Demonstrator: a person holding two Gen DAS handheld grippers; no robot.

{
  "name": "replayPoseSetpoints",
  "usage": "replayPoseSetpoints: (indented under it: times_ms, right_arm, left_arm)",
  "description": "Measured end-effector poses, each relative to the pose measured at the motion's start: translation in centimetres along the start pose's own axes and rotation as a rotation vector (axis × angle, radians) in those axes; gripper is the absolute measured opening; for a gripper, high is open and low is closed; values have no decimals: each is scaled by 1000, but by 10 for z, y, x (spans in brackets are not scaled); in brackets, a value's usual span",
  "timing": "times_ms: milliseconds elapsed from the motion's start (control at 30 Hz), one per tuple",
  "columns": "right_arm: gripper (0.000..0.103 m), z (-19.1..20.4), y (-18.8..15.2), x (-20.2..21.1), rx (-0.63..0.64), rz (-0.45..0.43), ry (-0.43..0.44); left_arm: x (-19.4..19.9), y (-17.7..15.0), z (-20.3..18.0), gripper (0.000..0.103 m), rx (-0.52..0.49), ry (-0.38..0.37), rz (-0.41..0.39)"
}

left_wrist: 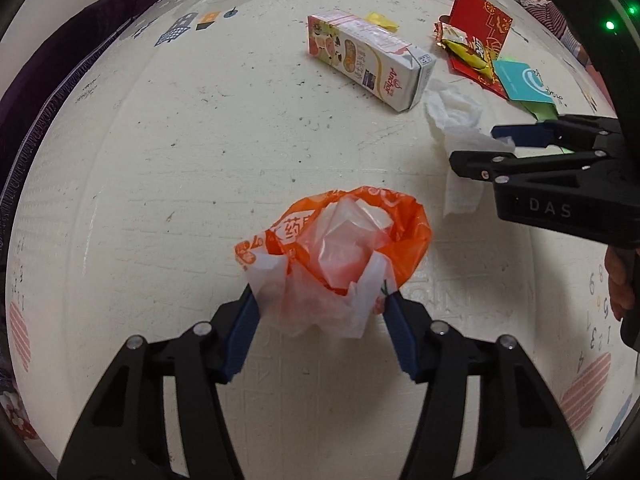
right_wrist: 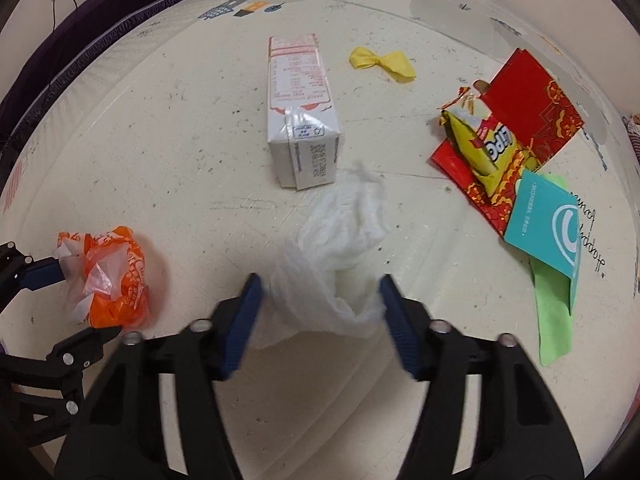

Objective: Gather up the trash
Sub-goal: 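Grasp the orange plastic bag with the left tool while the right tool grasps a white tissue, then carry to the grey bin, right tool drops tissue while left tool lowers orange bag inside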

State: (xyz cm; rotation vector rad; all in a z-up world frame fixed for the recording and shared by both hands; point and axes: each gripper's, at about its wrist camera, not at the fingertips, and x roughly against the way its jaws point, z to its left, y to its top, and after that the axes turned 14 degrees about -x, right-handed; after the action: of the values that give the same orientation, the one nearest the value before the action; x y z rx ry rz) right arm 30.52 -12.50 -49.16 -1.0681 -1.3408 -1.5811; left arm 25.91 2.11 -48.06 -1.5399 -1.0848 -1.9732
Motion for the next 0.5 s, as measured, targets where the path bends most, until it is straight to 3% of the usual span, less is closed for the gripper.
replayPoseSetpoints:
  times_ms: [33,133,300,500]
  right_arm:
    - [28,1,-1,-2,0,20,14]
    - [24,6,-3,3,9,27,23]
    - [23,7,-4,35,1,2,36]
    - [23,4,-8,105,-25,-47,53]
  left_arm:
    - [1,1,0,44,2,-9,-4]
    - [7,4,1,33,-1,-16,-6]
    - [34,6,5,29,1,-7,-21]
    - [100,9,10,29,13,26,-54]
